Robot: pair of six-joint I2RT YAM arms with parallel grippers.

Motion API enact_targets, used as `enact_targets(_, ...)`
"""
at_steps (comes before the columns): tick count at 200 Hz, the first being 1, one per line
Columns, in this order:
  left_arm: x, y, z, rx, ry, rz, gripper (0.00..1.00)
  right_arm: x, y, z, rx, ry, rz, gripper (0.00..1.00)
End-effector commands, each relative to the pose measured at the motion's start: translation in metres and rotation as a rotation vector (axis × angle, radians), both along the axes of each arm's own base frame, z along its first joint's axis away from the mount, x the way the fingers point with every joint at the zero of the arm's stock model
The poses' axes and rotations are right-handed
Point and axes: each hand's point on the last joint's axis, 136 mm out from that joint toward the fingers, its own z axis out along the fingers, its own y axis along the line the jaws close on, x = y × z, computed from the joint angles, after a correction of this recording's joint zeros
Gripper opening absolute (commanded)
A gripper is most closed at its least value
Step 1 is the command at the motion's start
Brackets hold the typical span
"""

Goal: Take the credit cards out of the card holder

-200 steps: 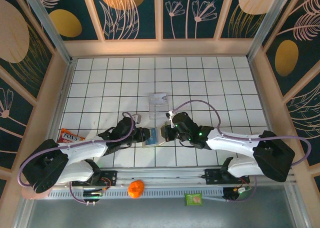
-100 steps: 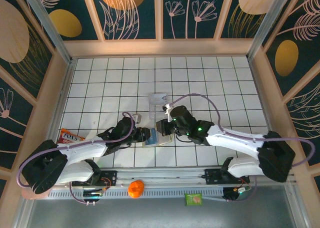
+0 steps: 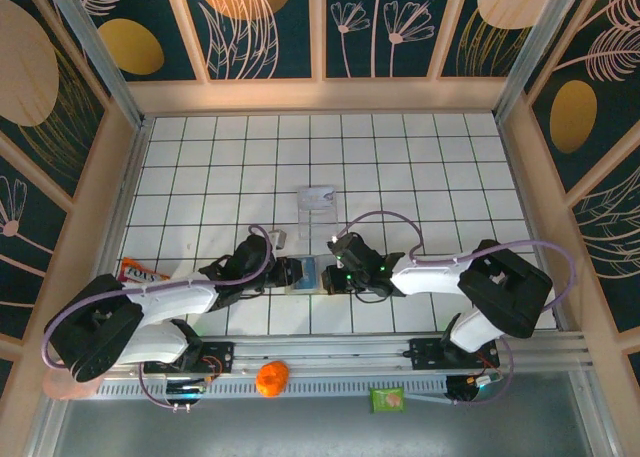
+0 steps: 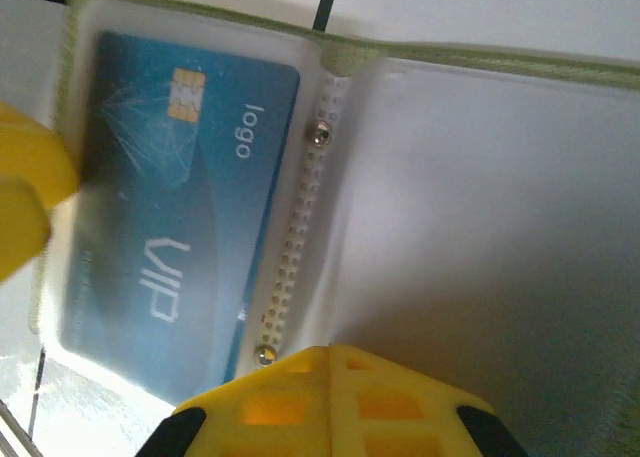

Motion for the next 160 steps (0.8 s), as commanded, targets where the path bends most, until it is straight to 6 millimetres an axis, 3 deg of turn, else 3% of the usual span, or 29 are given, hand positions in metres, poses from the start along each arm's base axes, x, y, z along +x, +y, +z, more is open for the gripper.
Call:
enact_targets(1,0.005,-0.009,0.006,-0.015,-0.023,-0.022,0.20,0.001,-0.011,-0.007,-0.041,-0.003,-0.045,0.08)
enact_targets(29,0.007,0.005,-0.017,0.089,0.003,0.016,0.09,0.001,-0.009,-0.005,-0.034,-0.006,-0.038,0.08)
enact_targets(63,0.006,0.010,-0.032,0.140,0.010,0.016,0.05,0.005,-0.006,0.008,0.014,-0.031,-0.024,0.12)
enact_targets(110,0.004,0.005,-0.035,0.114,0.025,0.002,0.03,0.016,0.012,0.040,0.166,-0.022,0.001,0.21)
enact_targets(160,0.001,0.006,-0.032,0.087,0.039,0.017,0.00,0.021,0.033,0.054,0.269,0.049,0.021,0.23)
